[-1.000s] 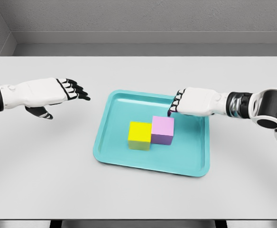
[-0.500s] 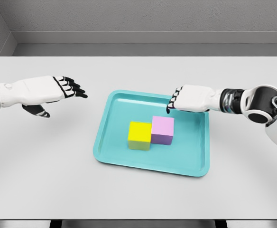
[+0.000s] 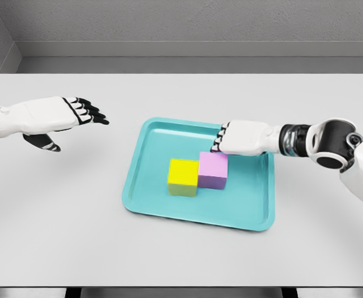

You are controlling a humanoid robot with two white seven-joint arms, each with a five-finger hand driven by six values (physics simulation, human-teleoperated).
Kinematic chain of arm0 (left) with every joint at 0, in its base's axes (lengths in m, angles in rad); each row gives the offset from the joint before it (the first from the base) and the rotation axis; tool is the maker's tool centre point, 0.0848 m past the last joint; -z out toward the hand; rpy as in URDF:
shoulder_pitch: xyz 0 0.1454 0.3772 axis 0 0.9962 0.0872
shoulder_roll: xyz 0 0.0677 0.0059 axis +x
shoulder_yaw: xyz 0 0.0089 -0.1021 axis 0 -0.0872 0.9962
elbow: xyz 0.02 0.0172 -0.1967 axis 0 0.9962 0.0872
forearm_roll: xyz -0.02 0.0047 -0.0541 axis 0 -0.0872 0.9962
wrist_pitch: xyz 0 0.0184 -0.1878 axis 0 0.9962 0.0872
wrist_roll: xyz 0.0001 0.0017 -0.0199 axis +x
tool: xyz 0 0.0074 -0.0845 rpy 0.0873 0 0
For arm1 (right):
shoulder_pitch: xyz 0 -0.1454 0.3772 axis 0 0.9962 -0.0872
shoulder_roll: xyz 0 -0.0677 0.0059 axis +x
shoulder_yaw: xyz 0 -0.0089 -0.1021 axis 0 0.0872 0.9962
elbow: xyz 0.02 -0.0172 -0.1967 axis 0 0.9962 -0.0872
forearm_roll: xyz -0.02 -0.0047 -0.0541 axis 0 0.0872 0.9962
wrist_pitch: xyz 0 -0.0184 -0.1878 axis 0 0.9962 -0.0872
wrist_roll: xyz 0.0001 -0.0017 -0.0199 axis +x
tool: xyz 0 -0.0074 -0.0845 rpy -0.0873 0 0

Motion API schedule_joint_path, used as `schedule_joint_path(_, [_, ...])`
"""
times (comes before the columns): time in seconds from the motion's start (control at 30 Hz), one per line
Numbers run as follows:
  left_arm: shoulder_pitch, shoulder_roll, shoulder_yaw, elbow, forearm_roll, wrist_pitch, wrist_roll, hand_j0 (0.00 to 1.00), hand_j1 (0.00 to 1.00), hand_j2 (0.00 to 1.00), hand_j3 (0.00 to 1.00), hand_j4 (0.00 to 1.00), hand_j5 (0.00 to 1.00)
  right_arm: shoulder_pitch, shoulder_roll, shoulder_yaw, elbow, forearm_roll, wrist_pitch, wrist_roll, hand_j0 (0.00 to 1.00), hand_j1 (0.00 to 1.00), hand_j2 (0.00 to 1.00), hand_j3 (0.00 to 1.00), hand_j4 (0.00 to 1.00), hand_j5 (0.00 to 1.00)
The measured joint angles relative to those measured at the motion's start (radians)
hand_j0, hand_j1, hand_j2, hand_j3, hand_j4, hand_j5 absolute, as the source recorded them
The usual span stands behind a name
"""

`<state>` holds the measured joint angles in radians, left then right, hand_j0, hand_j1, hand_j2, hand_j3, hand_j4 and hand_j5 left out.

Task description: Push two cubes

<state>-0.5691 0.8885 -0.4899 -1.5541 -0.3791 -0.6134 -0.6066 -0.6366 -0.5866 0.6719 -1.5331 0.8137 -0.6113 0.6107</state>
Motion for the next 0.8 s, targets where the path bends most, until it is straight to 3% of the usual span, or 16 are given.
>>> schedule_joint_path(0.8, [-0.002,0.002,0.0,0.008,0.007,0.0,0.0,1.0,1.0,1.0,1.0,1.0,1.0,0.011,-0.048,0.007,-0.069,-0.004,-0.002,0.001,0.69,0.69,0.69,0.69,0.69,0.69])
